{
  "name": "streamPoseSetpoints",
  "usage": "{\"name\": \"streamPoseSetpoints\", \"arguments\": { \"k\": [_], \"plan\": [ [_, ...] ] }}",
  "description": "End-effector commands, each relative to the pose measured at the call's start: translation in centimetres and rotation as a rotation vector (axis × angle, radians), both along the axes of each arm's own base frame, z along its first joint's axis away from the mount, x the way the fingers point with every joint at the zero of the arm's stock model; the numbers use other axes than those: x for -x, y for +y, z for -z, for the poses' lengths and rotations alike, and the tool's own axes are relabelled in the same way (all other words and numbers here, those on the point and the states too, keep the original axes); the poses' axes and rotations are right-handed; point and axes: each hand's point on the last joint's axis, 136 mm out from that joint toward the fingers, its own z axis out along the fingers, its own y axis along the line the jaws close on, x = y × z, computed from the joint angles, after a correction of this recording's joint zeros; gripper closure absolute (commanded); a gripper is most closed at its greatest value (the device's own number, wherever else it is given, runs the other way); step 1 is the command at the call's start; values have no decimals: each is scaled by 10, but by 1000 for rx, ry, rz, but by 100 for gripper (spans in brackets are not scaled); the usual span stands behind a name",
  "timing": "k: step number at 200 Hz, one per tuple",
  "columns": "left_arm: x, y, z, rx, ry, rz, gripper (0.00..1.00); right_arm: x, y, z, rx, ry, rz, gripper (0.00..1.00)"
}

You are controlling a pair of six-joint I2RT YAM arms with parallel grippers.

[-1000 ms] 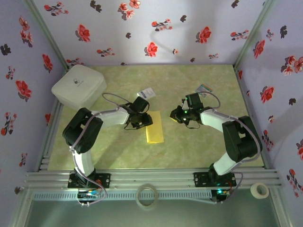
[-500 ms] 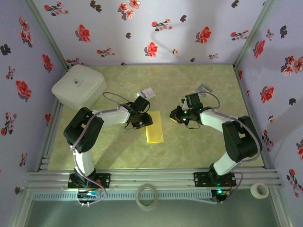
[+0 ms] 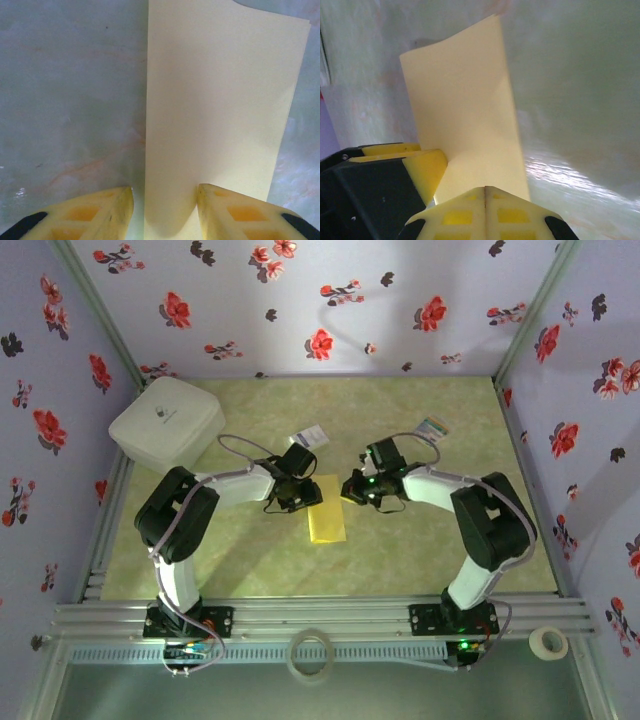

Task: Fold a paper plane with a square sheet of paper (pick it up from the middle)
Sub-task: Hold the square sheet of paper at the center of the table.

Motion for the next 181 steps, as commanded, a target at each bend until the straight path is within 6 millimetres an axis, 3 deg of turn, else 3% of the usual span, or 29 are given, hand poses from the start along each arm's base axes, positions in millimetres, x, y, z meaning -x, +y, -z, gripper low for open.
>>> {"name": "streamPoseSetpoints", "arguments": {
  "k": [1, 30, 89, 133, 181],
  "plan": [
    [16, 22, 46, -136, 66, 26, 59, 1, 2, 9, 99, 1, -29, 96],
    [17, 22, 48, -141, 69, 39, 59, -3, -19, 14, 186, -10, 22, 96],
    [17, 21, 50, -139, 74, 43, 59, -11, -41, 1, 121, -44, 136, 95],
    [17, 20, 50, -134, 74, 37, 59, -7, -14, -7, 25, -43, 56, 96],
    [17, 20, 50, -131, 75, 34, 59, 1, 14, 6, 49, -20, -42, 99]
  ]
}}
